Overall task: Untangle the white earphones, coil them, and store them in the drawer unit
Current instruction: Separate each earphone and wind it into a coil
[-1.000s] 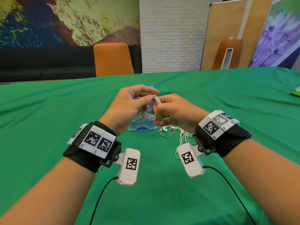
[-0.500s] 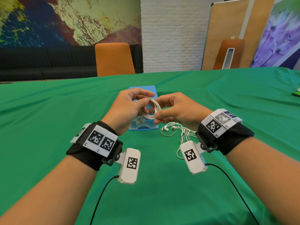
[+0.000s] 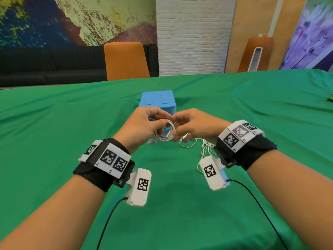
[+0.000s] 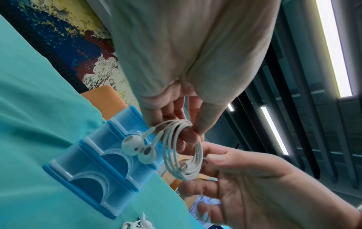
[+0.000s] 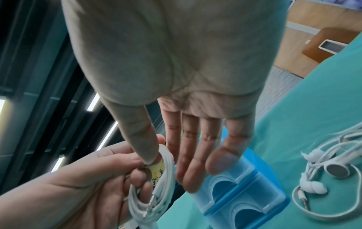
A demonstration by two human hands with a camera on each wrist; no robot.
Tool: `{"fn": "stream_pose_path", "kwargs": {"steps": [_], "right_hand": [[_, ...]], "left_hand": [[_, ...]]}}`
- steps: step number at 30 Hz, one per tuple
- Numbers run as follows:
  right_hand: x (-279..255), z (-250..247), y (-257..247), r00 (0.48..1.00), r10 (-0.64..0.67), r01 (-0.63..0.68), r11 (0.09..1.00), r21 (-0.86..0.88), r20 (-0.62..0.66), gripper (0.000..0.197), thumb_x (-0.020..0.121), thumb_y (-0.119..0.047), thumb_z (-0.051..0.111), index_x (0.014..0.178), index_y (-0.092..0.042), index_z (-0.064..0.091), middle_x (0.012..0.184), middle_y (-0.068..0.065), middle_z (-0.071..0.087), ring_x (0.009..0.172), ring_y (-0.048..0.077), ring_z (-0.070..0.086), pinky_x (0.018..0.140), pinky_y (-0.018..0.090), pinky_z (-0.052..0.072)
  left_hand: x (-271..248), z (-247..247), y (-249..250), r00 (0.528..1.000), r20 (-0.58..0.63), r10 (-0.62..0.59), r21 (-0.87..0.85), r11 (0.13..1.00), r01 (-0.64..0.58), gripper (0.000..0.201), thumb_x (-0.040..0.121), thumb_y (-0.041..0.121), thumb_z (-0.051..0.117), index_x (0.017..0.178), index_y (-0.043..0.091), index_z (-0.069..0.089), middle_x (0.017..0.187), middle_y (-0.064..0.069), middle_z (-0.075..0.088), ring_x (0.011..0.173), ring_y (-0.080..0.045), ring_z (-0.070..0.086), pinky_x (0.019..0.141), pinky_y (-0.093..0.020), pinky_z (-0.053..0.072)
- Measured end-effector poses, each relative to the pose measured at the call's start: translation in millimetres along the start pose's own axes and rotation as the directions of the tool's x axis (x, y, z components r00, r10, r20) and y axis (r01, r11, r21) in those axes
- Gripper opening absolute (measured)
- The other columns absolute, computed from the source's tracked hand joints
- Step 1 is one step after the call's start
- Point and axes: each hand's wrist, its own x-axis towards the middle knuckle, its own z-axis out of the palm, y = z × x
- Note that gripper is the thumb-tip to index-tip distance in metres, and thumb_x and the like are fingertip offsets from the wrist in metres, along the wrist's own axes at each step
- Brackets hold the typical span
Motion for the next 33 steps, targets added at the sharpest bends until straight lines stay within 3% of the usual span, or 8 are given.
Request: {"fn": "stream_pose_path", "kwargs": {"steps": [5, 12, 15, 18, 22, 24, 27, 33], "right_hand": [[11.8, 7.1, 8.7, 0.993, -0.016, 0.021, 0.999, 0.043, -0.121, 0.012, 0.090, -0.005, 0.068, 0.101, -0.001, 0.067, 0.086, 0.008, 0.073, 0.075, 0.017, 0.070, 0.065, 0.028, 0.049], [23.4, 21.2, 13.8, 0.993, 0.011, -0.005, 0.999, 0.052, -0.116, 0.006, 0.089, -0.001, 0.066, 0.088, -0.006, 0.068, 0.074, 0.008, 0.069, 0.060, 0.011, 0.065, 0.057, 0.022, 0.046], [28.0, 27.4, 17.8, 0.992, 0.049, -0.039, 0.995, 0.087, -0.115, 0.006, 0.088, 0.003, 0.064, 0.087, -0.002, 0.068, 0.071, 0.010, 0.066, 0.055, 0.010, 0.061, 0.055, 0.020, 0.046], [33.6, 34.7, 25.5, 0.989, 0.101, -0.090, 0.990, 0.108, -0.106, 0.007, 0.086, 0.004, 0.063, 0.090, 0.003, 0.069, 0.070, 0.013, 0.066, 0.053, 0.012, 0.061, 0.054, 0.020, 0.048], [41.4, 48.1, 41.2, 0.983, 0.180, -0.180, 0.984, -0.001, -0.022, 0.007, 0.086, 0.003, 0.063, 0.089, 0.002, 0.070, 0.071, 0.019, 0.067, 0.061, 0.022, 0.063, 0.058, 0.026, 0.051], [44.0, 55.3, 46.8, 0.977, 0.210, -0.208, 0.974, -0.087, 0.020, 0.005, 0.086, 0.002, 0.065, 0.088, 0.000, 0.069, 0.070, 0.017, 0.069, 0.064, 0.024, 0.064, 0.059, 0.028, 0.053], [48.2, 63.2, 51.4, 0.969, 0.244, -0.236, 0.958, -0.161, 0.037, 0.005, 0.087, 0.001, 0.065, 0.089, -0.001, 0.069, 0.076, 0.019, 0.071, 0.066, 0.022, 0.066, 0.061, 0.028, 0.055], [54.0, 63.1, 54.3, 0.967, 0.256, -0.252, 0.958, -0.135, 0.012, 0.003, 0.088, 0.003, 0.066, 0.086, 0.001, 0.069, 0.069, 0.017, 0.069, 0.059, 0.021, 0.064, 0.060, 0.028, 0.055]], "left_hand": [[-3.5, -4.1, -11.0, 1.000, -0.009, -0.004, 0.028, 1.000, 0.004, 0.015, 0.092, -0.003, 0.064, 0.099, 0.006, 0.075, 0.083, -0.012, 0.068, 0.061, -0.015, 0.062, 0.060, -0.022, 0.052], [-2.2, -8.4, -27.6, 0.998, -0.024, -0.065, 0.053, 0.996, 0.066, 0.013, 0.091, -0.002, 0.067, 0.097, 0.008, 0.074, 0.087, -0.017, 0.073, 0.071, -0.021, 0.069, 0.069, -0.031, 0.057], [-1.2, -12.3, -33.8, 0.990, 0.015, -0.142, 0.080, 0.987, 0.140, 0.010, 0.091, 0.000, 0.067, 0.098, 0.006, 0.072, 0.085, -0.021, 0.071, 0.072, -0.024, 0.067, 0.069, -0.036, 0.055], [-0.7, -16.2, -40.4, 0.961, 0.089, -0.263, 0.093, 0.963, 0.255, 0.009, 0.093, 0.001, 0.067, 0.101, 0.005, 0.070, 0.078, -0.014, 0.066, 0.067, -0.022, 0.065, 0.060, -0.033, 0.056], [-2.0, -12.9, -62.1, 0.908, 0.168, -0.384, 0.263, 0.905, 0.334, 0.010, 0.092, 0.001, 0.066, 0.098, 0.009, 0.068, 0.079, -0.015, 0.068, 0.064, -0.024, 0.064, 0.059, -0.035, 0.059], [-2.0, -9.5, -75.3, 0.892, 0.186, -0.412, 0.423, 0.853, 0.306, 0.008, 0.091, 0.008, 0.069, 0.094, 0.015, 0.068, 0.080, -0.015, 0.072, 0.061, -0.023, 0.064, 0.062, -0.036, 0.058], [-1.3, -8.3, -83.0, 0.900, 0.180, -0.397, 0.552, 0.798, 0.242, 0.010, 0.088, 0.017, 0.074, 0.095, 0.022, 0.069, 0.081, -0.002, 0.072, 0.059, -0.014, 0.063, 0.058, -0.024, 0.051], [3.5, -14.5, -82.5, 0.915, 0.161, -0.369, 0.688, 0.707, 0.164, 0.022, 0.079, 0.024, 0.082, 0.097, 0.028, 0.070, 0.094, 0.001, 0.070, 0.082, -0.017, 0.067, 0.071, -0.028, 0.052]]}}
